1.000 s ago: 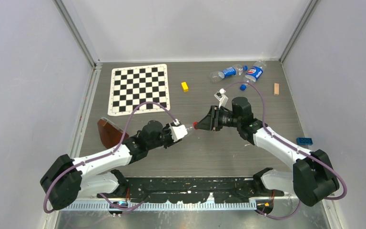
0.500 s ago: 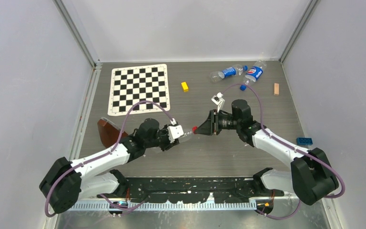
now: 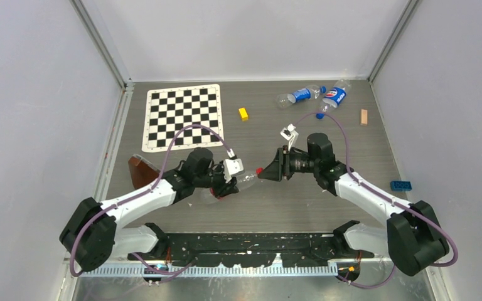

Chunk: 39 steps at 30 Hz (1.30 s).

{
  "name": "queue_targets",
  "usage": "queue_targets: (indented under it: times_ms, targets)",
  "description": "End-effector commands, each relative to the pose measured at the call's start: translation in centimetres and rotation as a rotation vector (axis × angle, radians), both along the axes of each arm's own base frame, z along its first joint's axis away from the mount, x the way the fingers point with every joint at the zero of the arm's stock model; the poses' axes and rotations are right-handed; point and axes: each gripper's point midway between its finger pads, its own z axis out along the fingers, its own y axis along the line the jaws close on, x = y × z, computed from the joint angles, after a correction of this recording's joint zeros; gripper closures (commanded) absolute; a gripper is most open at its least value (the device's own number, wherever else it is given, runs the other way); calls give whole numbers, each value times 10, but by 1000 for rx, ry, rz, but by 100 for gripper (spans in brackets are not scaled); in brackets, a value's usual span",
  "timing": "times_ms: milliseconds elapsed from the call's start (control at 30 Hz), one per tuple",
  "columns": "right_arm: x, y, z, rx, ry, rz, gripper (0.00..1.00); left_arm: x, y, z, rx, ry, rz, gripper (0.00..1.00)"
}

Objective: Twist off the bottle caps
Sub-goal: Unscrew the bottle cap from the plastic bottle.

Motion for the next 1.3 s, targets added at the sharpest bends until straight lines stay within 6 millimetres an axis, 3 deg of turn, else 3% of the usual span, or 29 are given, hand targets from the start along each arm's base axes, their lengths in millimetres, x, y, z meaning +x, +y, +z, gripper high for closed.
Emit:
queue_targets:
  times_ms: [0, 100, 267, 500, 600, 867, 1033, 1267]
  targets:
    - [15, 2, 29, -11, -70, -62, 44, 28, -8, 32, -91, -178, 83, 96]
    - [23, 0, 42, 8, -42, -140, 32, 37, 3, 26, -54, -248, 128, 96]
    - [41, -1, 54, 17, 21, -253, 29, 45, 11, 29, -26, -350, 194, 97]
    - [50, 11, 58, 72, 161, -272, 35, 53, 13, 46, -21, -499, 291, 98]
    - [54, 12, 53, 62, 209, -294, 36, 58, 16, 51, -3, -567, 341, 98]
    - [64, 12, 64, 120, 279, -378, 37, 60, 21, 64, 47, -745, 432, 98]
    - [65, 12, 63, 126, 291, -389, 38, 61, 21, 66, 70, -790, 453, 98]
    - [63, 12, 61, 117, 285, -373, 47, 63, 17, 65, 91, -803, 465, 98]
